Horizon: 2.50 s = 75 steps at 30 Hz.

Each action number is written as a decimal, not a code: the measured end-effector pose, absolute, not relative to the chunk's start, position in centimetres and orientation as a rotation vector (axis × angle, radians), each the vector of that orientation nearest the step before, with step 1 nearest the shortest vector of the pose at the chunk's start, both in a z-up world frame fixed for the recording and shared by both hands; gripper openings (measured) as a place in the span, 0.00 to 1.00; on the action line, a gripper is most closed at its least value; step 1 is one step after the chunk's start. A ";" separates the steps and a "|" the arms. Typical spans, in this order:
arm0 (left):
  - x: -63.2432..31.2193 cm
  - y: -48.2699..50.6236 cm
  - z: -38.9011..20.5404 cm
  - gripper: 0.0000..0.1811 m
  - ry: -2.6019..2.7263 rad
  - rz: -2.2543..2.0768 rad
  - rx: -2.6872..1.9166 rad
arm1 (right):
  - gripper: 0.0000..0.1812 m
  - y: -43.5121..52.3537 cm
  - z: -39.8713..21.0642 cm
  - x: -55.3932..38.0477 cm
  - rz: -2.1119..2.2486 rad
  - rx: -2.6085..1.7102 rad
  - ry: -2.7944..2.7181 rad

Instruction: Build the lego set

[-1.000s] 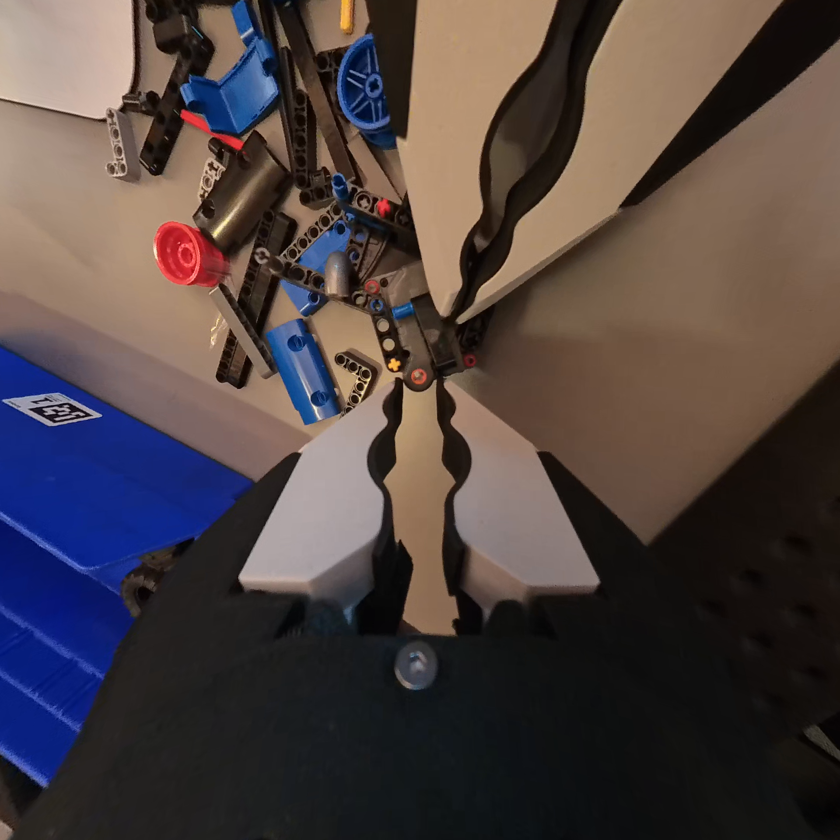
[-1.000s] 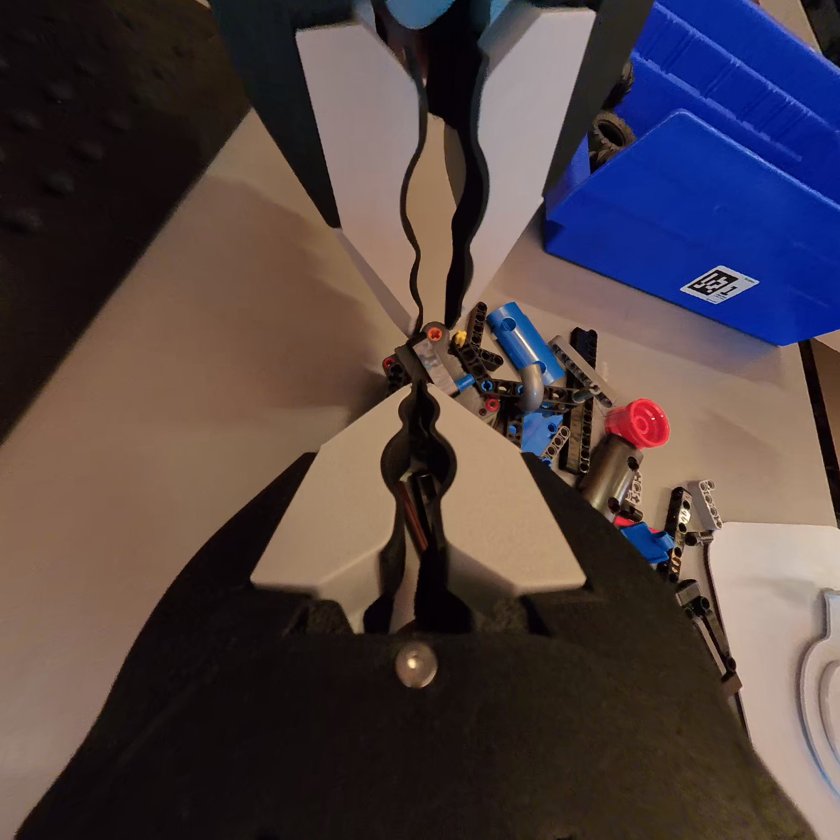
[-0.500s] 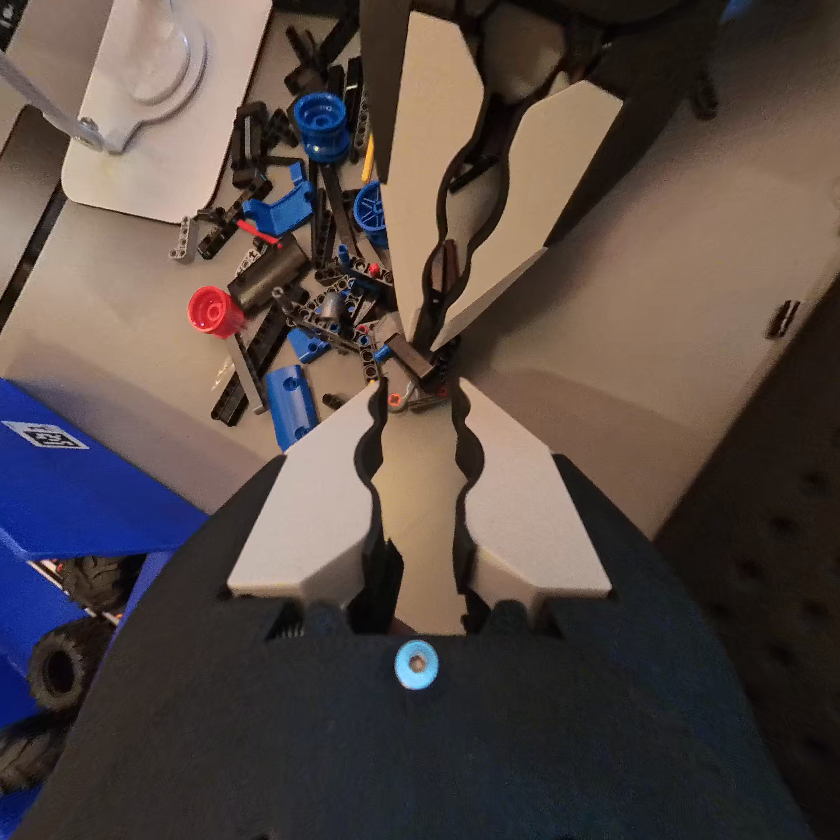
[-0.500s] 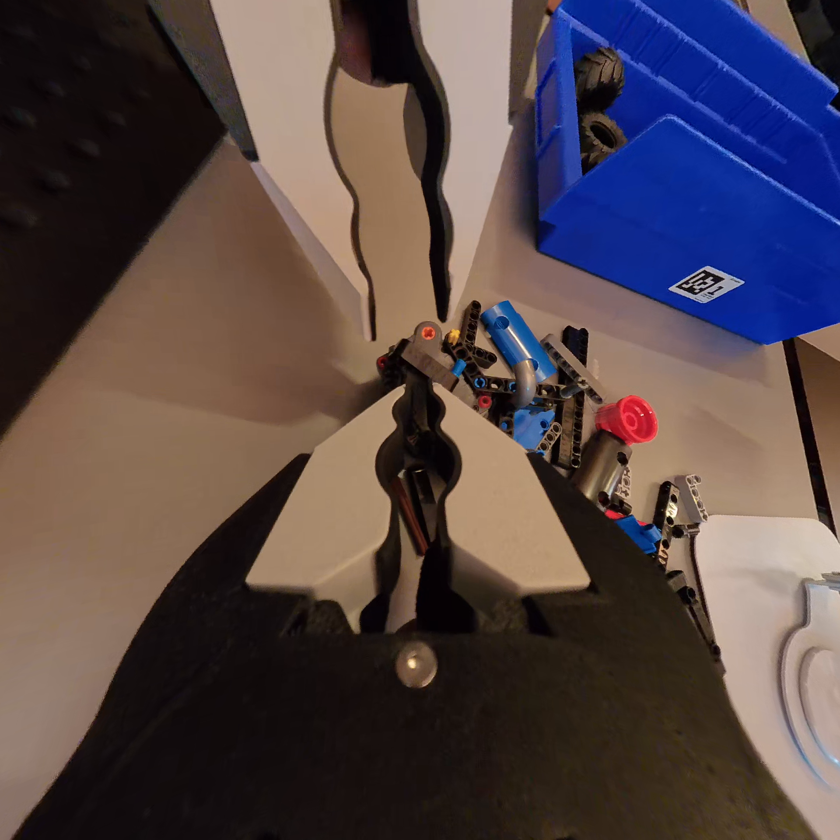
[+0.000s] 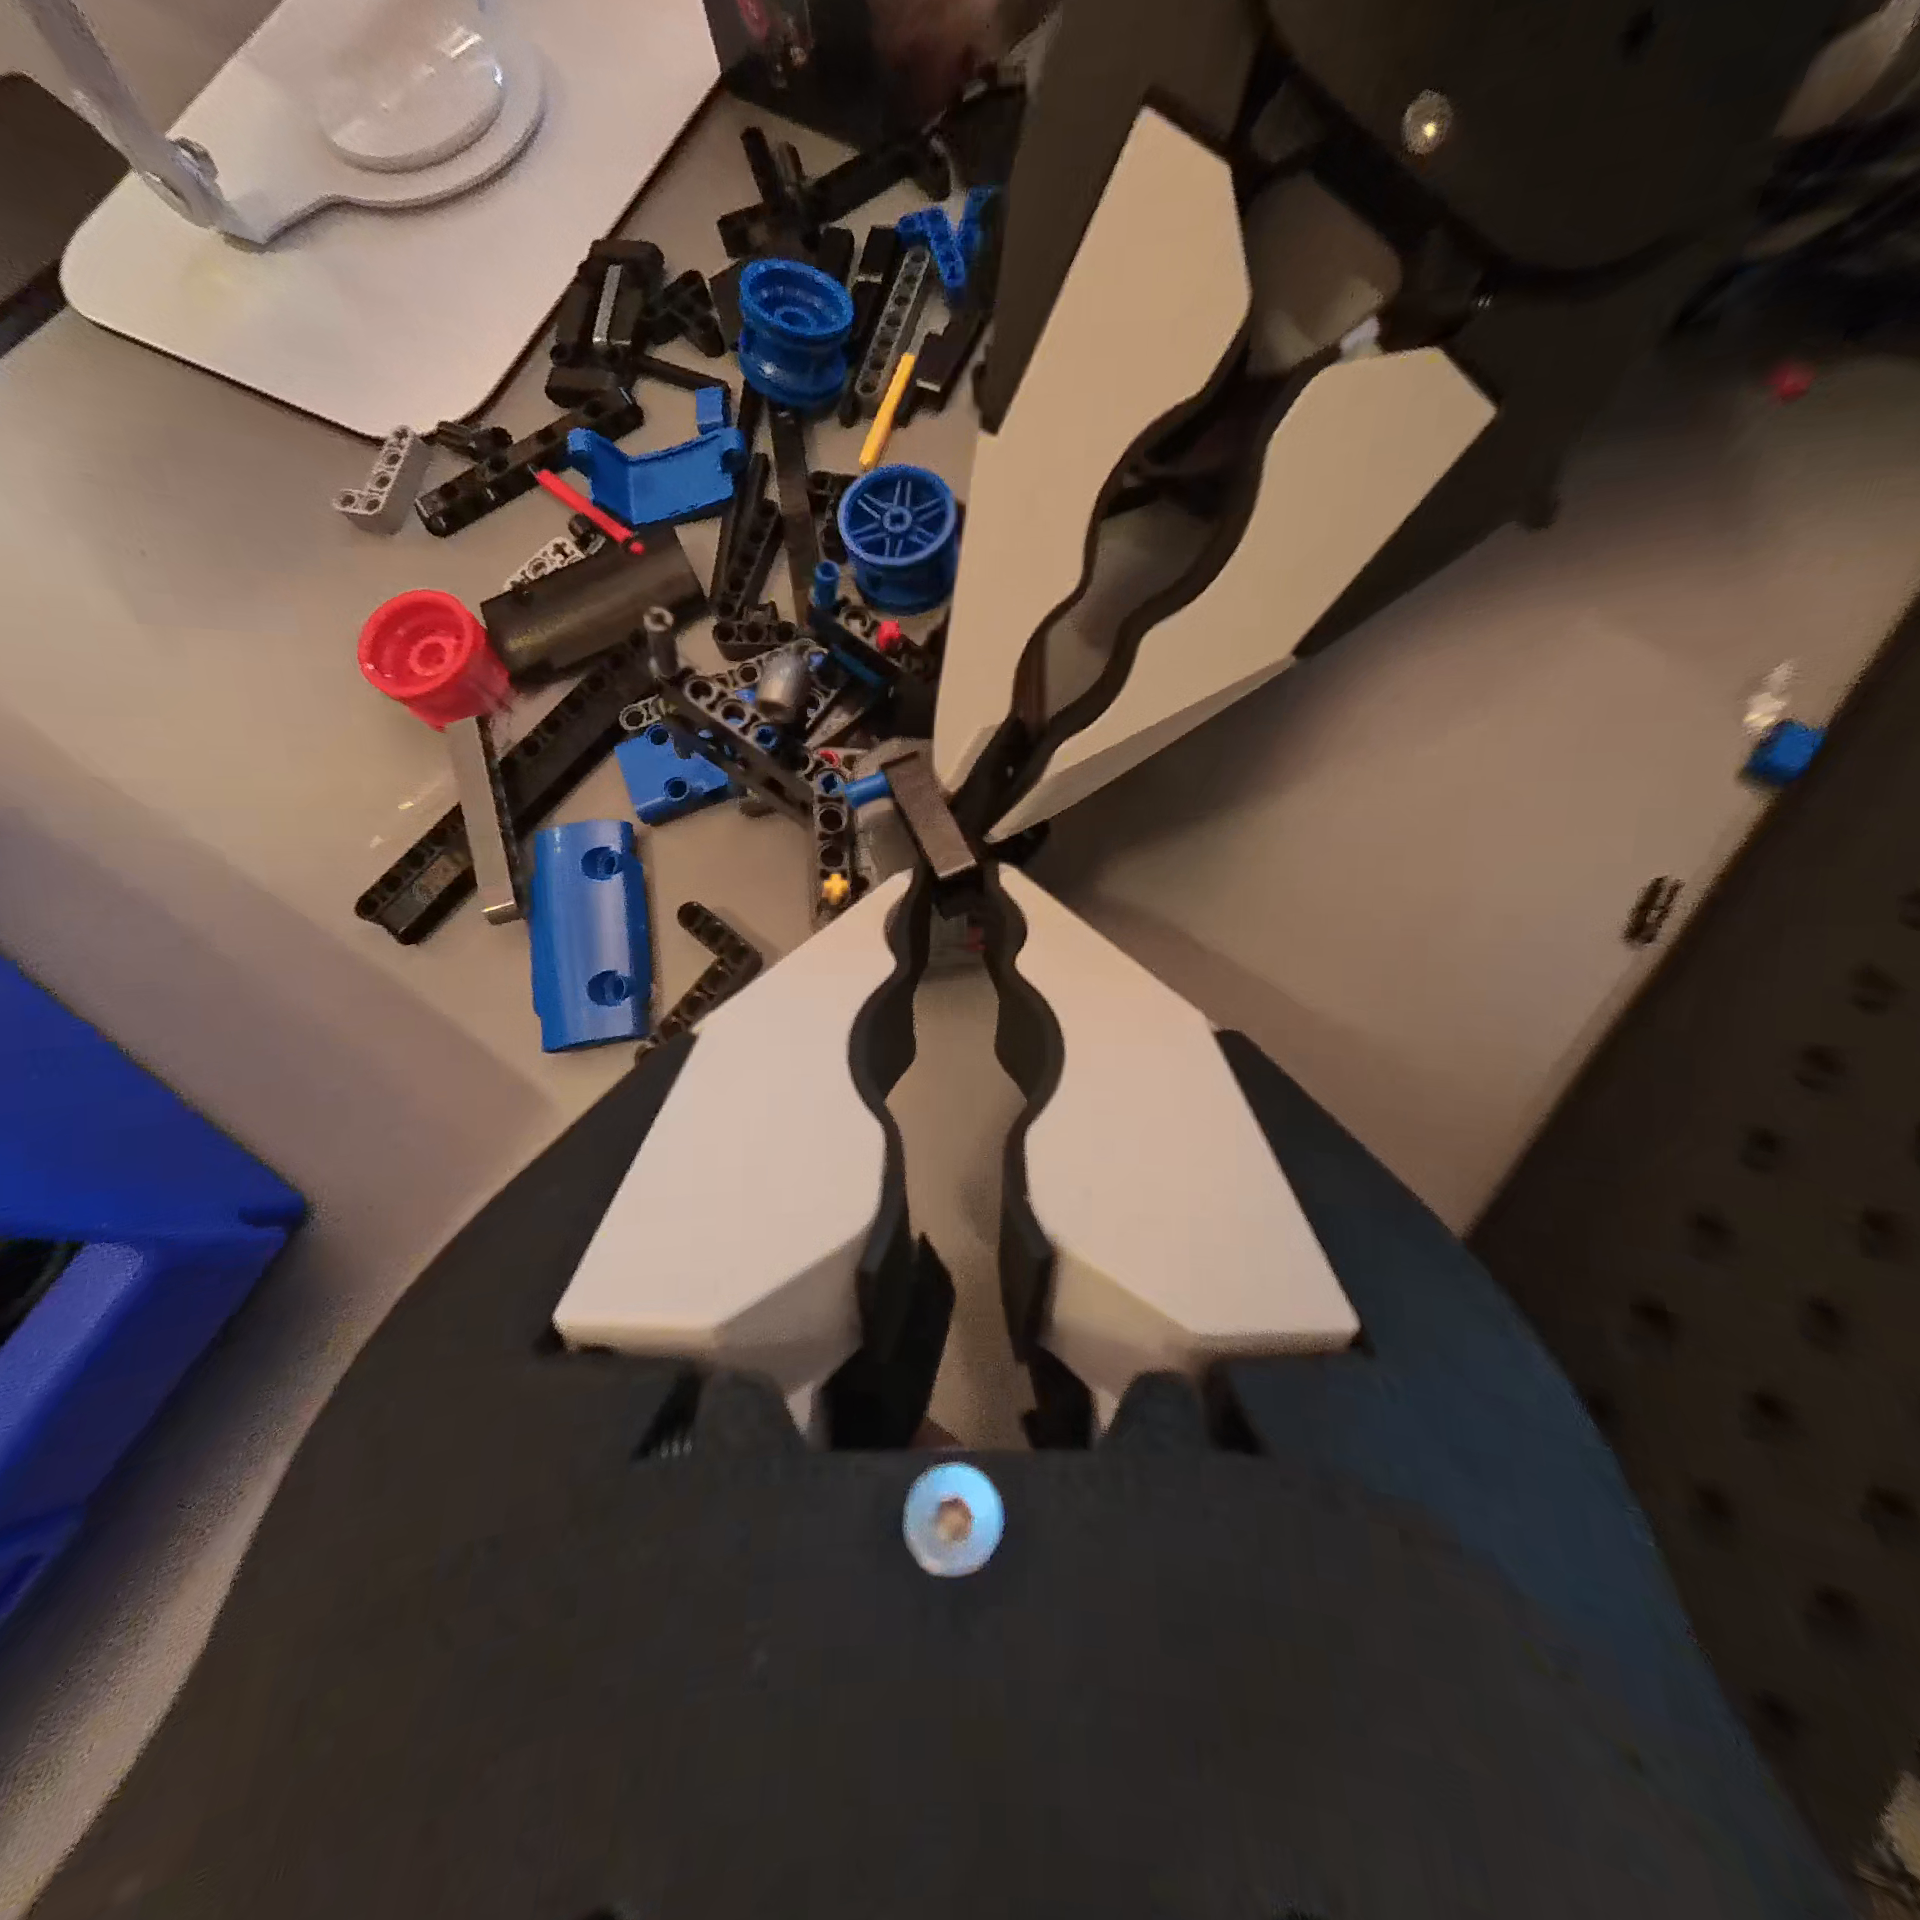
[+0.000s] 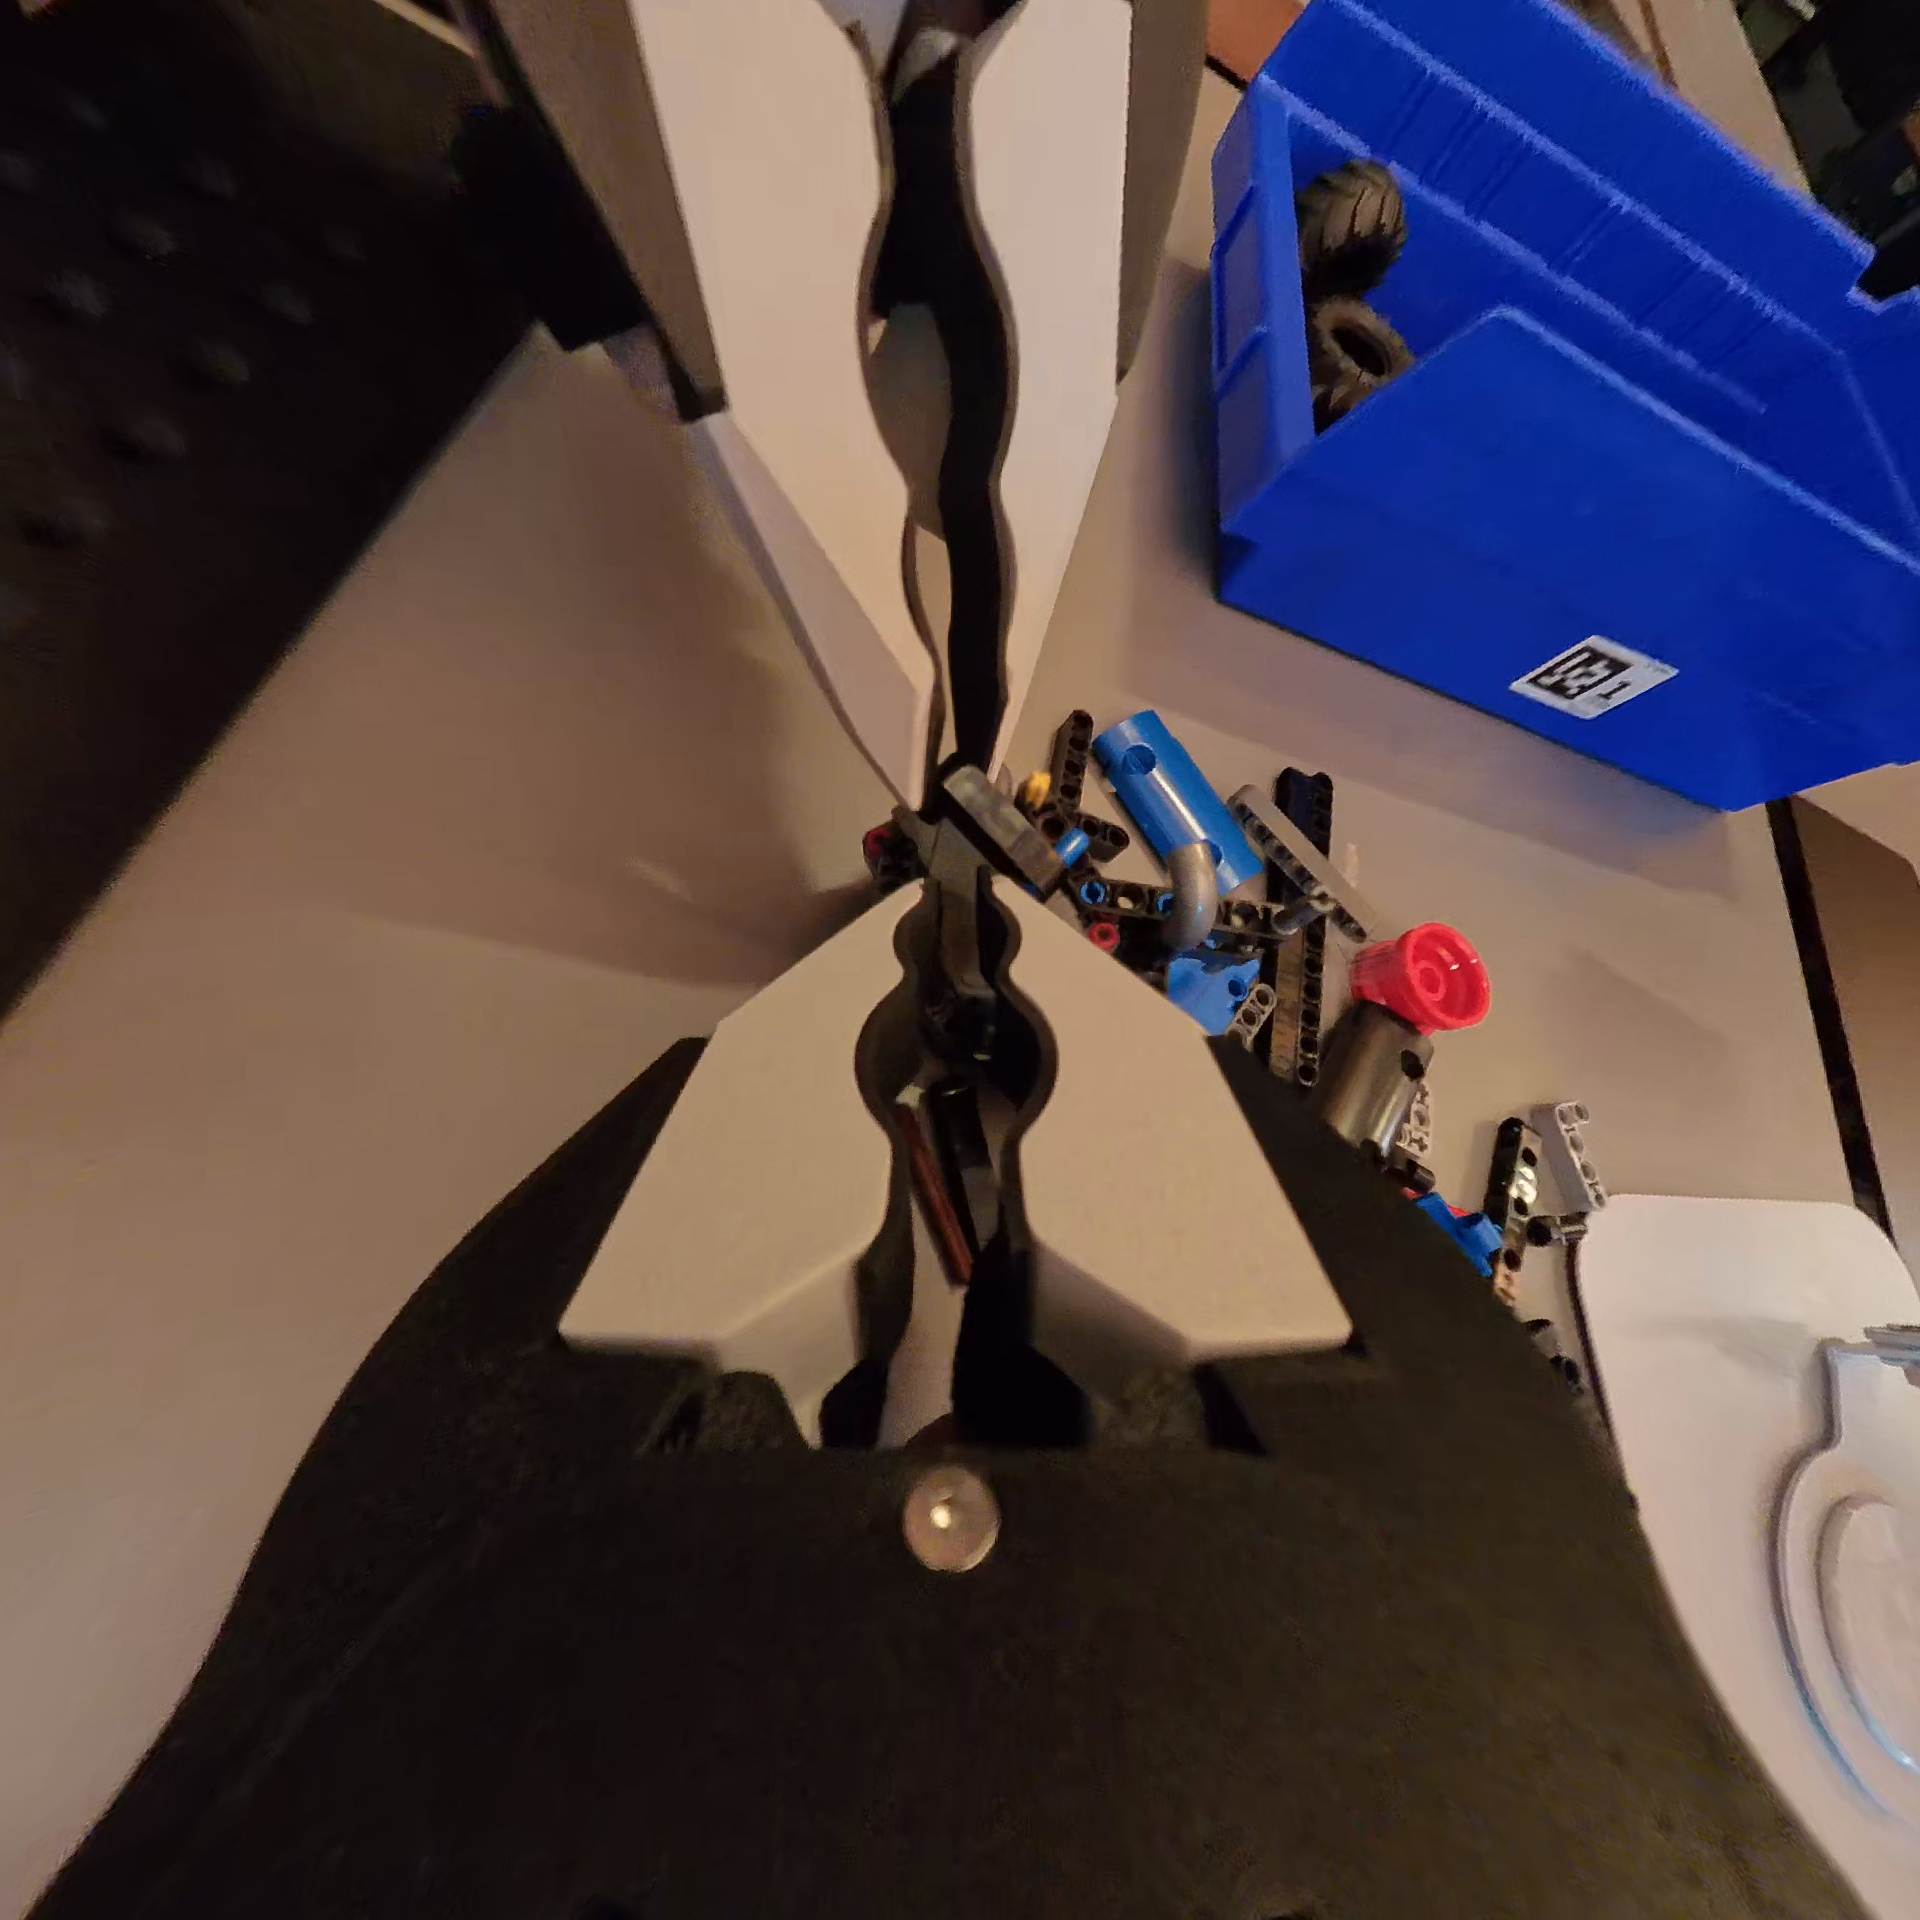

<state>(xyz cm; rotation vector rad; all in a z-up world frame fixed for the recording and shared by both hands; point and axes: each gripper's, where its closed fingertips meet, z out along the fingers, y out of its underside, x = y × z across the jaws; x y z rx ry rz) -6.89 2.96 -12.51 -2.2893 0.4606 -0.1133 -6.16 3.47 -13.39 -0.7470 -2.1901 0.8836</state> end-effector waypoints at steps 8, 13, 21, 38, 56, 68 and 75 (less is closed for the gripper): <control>-7.6 2.8 -10.2 0.04 0.273 -0.551 -2.161 | 0.06 3.4 -10.9 -6.8 0.726 -0.490 -2.050; -7.9 2.5 -10.6 0.03 0.225 -0.666 -2.140 | 0.07 3.2 -9.9 -7.2 0.659 -0.363 -2.017; -7.5 2.5 -10.8 0.03 0.222 -0.778 -2.124 | 0.06 3.6 -11.6 -8.6 0.544 -0.264 -2.088; -8.8 3.3 -12.0 0.08 0.765 0.343 -2.021 | 0.03 3.6 -13.1 -9.3 0.599 -0.390 -2.309; -9.0 3.2 -12.7 0.08 0.661 0.201 -2.036 | 0.06 3.7 -12.3 -8.9 0.813 -0.478 -2.340; -9.1 3.5 -12.8 0.08 0.628 0.171 -2.047 | 0.09 4.0 -12.4 -9.0 0.838 -0.510 -2.350; -9.2 3.7 -12.8 0.07 0.655 0.189 -2.060 | 0.05 4.3 -12.3 -8.9 0.826 -0.505 -2.339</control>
